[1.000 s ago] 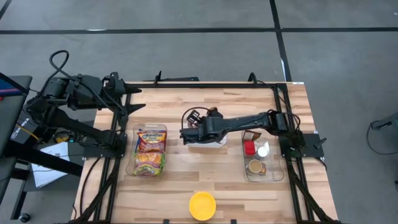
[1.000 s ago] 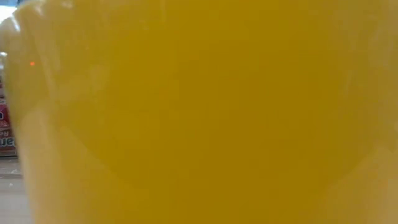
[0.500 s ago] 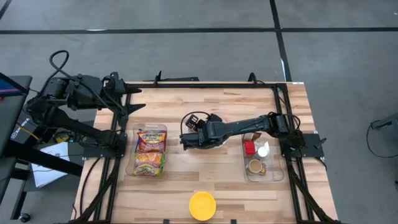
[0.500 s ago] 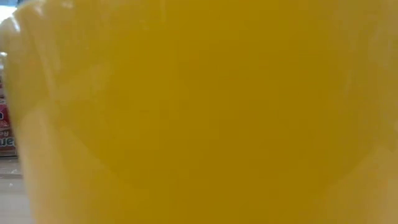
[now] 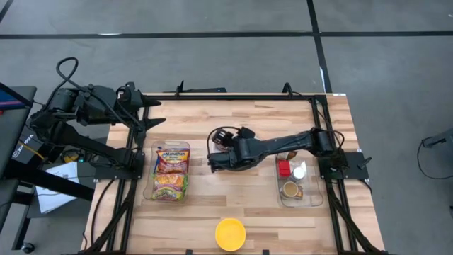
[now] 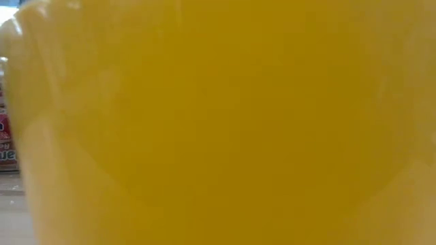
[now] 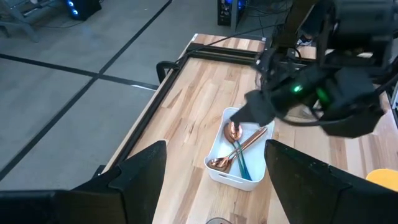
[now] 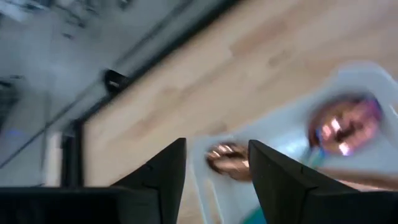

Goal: Pick & Place Food Item
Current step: Return to Home Position

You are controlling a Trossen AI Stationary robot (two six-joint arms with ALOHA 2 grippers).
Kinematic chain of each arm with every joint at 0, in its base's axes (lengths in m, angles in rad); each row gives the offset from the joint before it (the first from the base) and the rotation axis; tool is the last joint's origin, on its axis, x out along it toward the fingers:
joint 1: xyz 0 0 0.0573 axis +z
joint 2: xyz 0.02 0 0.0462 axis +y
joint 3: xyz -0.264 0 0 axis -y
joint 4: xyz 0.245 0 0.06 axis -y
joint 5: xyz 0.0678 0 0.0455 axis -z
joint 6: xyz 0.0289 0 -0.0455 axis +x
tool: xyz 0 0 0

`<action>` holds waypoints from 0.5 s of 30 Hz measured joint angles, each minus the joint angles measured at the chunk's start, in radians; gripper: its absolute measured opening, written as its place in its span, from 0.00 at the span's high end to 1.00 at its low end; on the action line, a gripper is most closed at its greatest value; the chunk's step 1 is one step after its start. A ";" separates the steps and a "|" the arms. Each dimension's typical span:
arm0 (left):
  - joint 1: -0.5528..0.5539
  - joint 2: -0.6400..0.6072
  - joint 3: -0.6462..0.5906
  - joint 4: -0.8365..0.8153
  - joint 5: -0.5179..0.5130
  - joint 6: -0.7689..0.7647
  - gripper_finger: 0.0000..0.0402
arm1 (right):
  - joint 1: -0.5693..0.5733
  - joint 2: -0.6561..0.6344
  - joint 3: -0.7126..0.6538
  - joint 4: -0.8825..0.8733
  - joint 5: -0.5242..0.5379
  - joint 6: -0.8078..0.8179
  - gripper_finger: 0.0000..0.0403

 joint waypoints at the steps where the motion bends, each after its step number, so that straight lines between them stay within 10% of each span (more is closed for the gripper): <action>1: 0.000 0.000 0.000 0.000 0.000 0.000 0.34 | 0.006 -0.011 0.000 -0.008 0.028 -0.023 0.58; 15: 0.000 -0.018 0.000 -0.001 -0.079 0.019 0.34 | 0.166 -0.347 -0.001 -0.226 0.171 -0.765 0.60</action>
